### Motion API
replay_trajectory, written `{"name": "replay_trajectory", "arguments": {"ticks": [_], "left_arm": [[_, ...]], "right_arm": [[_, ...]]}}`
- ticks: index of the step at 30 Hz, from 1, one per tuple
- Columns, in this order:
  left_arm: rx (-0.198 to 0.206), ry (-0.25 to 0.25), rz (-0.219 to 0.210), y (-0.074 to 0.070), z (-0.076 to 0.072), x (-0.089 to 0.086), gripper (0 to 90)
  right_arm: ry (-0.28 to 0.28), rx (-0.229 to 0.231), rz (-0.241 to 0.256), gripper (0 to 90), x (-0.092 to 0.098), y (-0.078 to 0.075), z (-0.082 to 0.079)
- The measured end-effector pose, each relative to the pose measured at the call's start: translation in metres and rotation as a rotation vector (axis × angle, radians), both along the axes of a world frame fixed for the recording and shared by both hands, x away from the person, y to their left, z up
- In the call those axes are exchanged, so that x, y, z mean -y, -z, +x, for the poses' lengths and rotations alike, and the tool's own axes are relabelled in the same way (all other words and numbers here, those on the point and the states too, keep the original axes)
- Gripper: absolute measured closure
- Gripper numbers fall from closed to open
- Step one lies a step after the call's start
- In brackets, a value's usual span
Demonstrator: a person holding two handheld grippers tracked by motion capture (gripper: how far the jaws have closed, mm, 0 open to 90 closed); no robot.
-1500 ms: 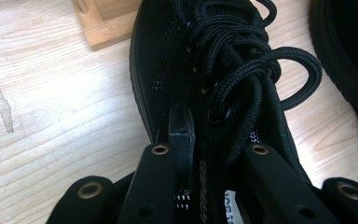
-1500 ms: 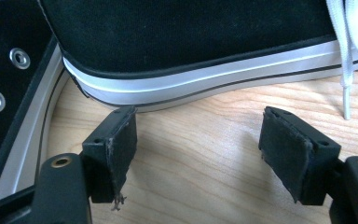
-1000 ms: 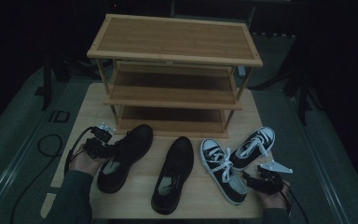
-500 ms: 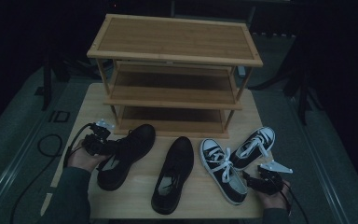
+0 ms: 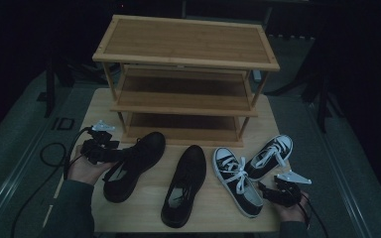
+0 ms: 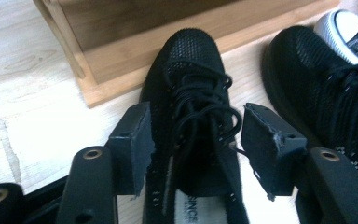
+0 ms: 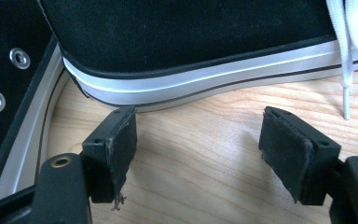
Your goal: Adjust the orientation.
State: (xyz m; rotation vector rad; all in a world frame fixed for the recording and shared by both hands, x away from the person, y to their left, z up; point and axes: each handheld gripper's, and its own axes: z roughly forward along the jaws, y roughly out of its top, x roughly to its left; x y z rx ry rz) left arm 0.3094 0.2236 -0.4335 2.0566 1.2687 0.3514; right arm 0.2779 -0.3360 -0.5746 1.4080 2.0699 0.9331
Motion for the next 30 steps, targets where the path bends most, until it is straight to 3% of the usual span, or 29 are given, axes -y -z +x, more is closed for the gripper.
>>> {"name": "replay_trajectory", "arguments": {"ticks": [8, 12, 30], "left_arm": [[0.03, 0.005, -0.023, -0.001, -0.009, 0.017, 43.3], [0.042, 0.009, -0.014, 0.0, -0.016, 0.031, 45.5], [0.014, 0.105, -0.001, -0.003, -0.026, 0.076, 45.6]], "right_arm": [[0.0, 0.0, 0.0, 27.6, 0.0, 0.0, 0.0], [0.001, 0.0, 0.001, 27.6, 0.0, 0.0, 0.0], [0.001, 0.0, 0.001, 27.6, 0.0, 0.0, 0.0]]}}
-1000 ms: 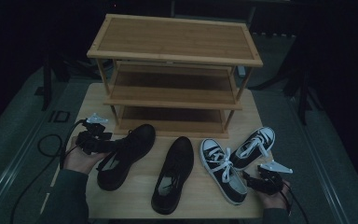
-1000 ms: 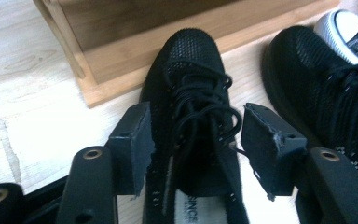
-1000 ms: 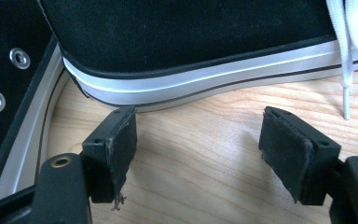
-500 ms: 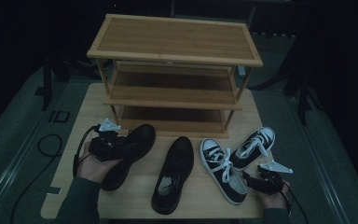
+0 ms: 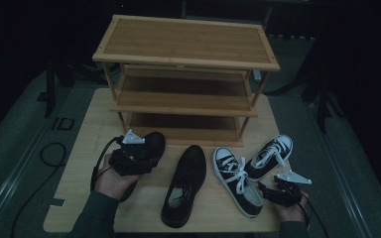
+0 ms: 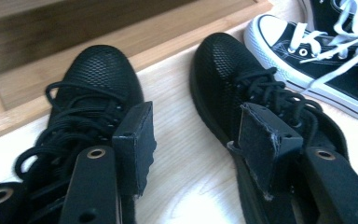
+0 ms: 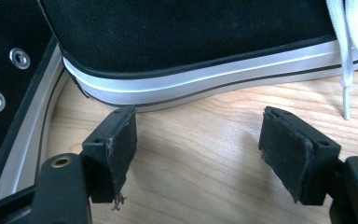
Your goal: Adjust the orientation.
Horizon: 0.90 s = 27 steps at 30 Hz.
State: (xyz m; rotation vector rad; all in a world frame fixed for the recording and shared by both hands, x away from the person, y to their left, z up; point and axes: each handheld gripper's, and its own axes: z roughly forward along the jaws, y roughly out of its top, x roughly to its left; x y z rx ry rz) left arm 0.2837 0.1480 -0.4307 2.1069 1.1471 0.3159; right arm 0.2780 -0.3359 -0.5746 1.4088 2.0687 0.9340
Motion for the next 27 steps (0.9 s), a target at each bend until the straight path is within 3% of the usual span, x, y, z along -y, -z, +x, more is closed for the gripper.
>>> {"name": "replay_trajectory", "arguments": {"ticks": [16, 27], "left_arm": [[-0.043, 0.1, 0.025, 0.011, -0.007, 0.041, 46.0], [-0.089, 0.162, 0.049, 0.026, -0.013, 0.059, 46.2]], "right_arm": [[0.001, -0.001, 0.001, 27.6, 0.0, 0.0, 0.0], [0.001, -0.001, 0.001, 27.6, 0.0, 0.0, 0.0]]}}
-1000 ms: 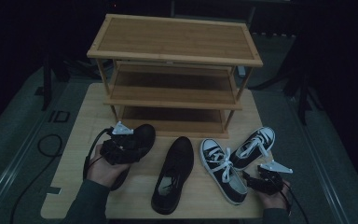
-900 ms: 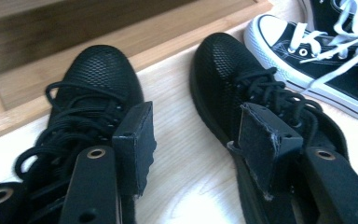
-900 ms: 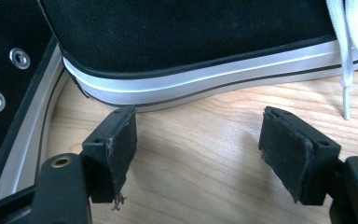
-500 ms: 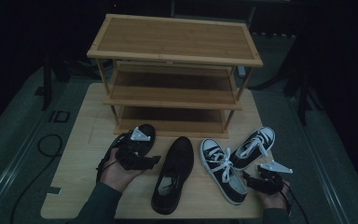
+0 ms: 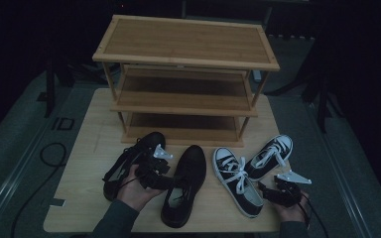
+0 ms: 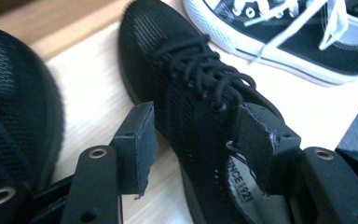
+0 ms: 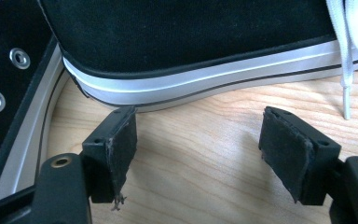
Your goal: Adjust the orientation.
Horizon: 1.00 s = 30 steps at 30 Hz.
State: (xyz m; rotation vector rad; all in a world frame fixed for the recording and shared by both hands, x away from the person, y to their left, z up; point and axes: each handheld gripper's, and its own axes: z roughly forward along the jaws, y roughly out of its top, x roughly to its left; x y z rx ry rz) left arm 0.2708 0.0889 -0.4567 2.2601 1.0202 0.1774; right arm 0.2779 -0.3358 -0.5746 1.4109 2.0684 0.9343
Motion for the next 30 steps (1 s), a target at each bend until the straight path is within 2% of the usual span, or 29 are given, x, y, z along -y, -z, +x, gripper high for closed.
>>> {"name": "replay_trajectory", "arguments": {"ticks": [4, 10, 16, 23, 26, 29, 30], "left_arm": [[-0.013, 0.011, 0.024, 0.006, -0.001, 0.006, 46.3], [-0.003, 0.007, 0.097, 0.015, -0.001, 0.015, 48.1], [-0.001, -0.027, 0.107, 0.021, 0.002, 0.019, 50.5], [-0.008, -0.029, 0.123, 0.025, 0.005, 0.025, 55.0], [-0.01, -0.018, 0.12, 0.026, 0.005, 0.027, 62.3], [0.003, -0.014, 0.125, 0.024, 0.004, 0.027, 70.9], [0.015, -0.011, 0.134, 0.022, 0.003, 0.028, 70.9]], "right_arm": [[-0.001, 0.0, -0.001, 27.5, 0.0, 0.0, 0.0], [0.0, 0.0, 0.0, 27.6, 0.0, 0.0, 0.0], [-0.001, 0.0, -0.001, 27.6, 0.0, 0.0, 0.0], [-0.001, 0.0, -0.001, 27.6, 0.0, 0.0, 0.0], [0.0, 0.0, 0.0, 27.6, 0.0, 0.0, 0.0], [0.0, 0.0, 0.0, 27.6, 0.0, 0.0, 0.0], [-0.001, 0.0, 0.0, 27.6, 0.0, 0.0, 0.0]]}}
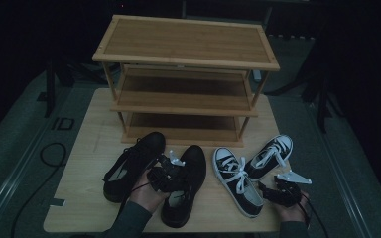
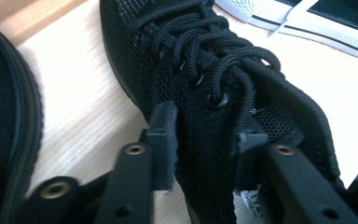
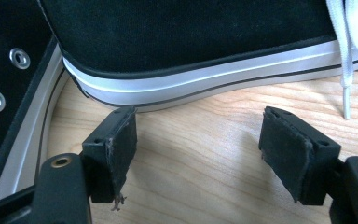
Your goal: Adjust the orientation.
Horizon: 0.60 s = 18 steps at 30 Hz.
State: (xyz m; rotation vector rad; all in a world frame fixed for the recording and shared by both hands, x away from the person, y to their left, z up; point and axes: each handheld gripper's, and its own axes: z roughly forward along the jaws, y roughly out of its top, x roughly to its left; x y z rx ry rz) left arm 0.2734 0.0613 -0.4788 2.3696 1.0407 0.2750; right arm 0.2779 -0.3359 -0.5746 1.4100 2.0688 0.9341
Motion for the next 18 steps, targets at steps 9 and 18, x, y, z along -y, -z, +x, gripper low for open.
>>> {"name": "replay_trajectory", "arguments": {"ticks": [9, 18], "left_arm": [[0.032, -0.004, 0.026, -0.0024, -0.0024, -0.0006, 85.8], [0.03, -0.011, 0.008, -0.0029, 0.0026, -0.0071, 87.2]], "right_arm": [[0.0, 0.0, 0.0, 27.5, 0.0, 0.0, 0.0], [0.0, 0.0, 0.0, 27.6, 0.0, 0.0, 0.0]]}}
